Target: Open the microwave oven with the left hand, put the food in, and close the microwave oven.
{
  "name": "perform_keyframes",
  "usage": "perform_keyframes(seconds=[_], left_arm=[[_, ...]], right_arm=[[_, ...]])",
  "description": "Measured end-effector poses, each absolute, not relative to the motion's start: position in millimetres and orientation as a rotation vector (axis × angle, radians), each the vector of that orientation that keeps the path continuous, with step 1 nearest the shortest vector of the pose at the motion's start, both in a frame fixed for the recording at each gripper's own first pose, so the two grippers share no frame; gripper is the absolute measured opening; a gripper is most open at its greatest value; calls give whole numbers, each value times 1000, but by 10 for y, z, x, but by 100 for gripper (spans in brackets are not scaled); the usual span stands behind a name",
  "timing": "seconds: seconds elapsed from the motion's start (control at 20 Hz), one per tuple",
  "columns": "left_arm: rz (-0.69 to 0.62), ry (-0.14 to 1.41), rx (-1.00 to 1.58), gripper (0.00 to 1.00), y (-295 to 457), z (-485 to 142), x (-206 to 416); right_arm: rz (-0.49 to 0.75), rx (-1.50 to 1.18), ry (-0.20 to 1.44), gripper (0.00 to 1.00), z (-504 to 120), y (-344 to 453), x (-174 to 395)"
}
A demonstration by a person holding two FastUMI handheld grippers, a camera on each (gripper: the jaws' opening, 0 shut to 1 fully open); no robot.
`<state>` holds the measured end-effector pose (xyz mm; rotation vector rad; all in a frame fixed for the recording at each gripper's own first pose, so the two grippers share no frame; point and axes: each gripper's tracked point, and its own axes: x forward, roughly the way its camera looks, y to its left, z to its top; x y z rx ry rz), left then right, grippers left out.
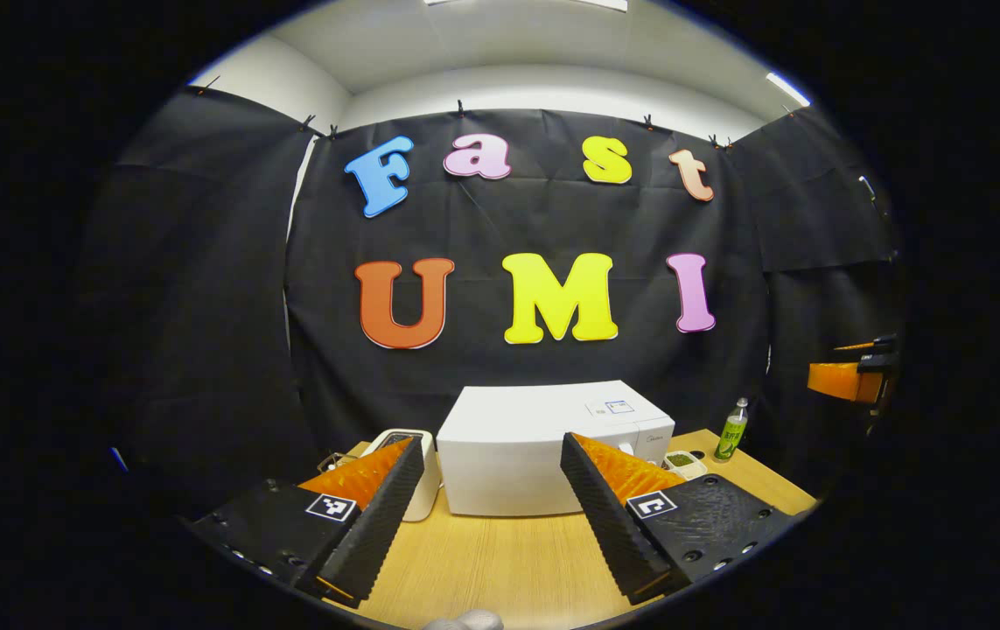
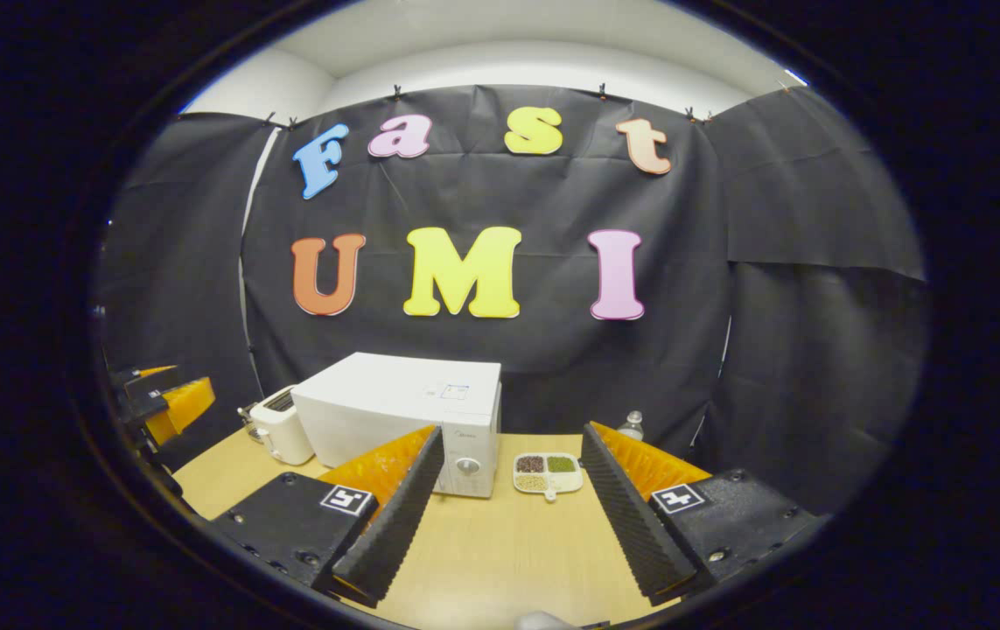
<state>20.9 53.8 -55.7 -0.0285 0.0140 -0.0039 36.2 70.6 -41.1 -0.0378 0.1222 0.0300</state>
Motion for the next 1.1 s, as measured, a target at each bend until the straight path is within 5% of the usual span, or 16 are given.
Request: perform_keyframes(seconds=[0.05,0.4,0.45,0.5,1.1], left_arm=[[1,8,-27,96,562,-498,172],[-24,-18,-25,96,545,-321,123],[-28,-18,-20,96,551,-320,123],[-37,-19,-22,96,516,-313,107],[-41,-32,-32,96,526,-225,22]], right_arm=[[25,-34,117,92,-400,722,348],[15,-14,101,92,-343,829,275],[15,-16,97,100,-328,831,268],[13,-17,95,92,-315,843,258],[8,0,92,92,-280,840,176]])
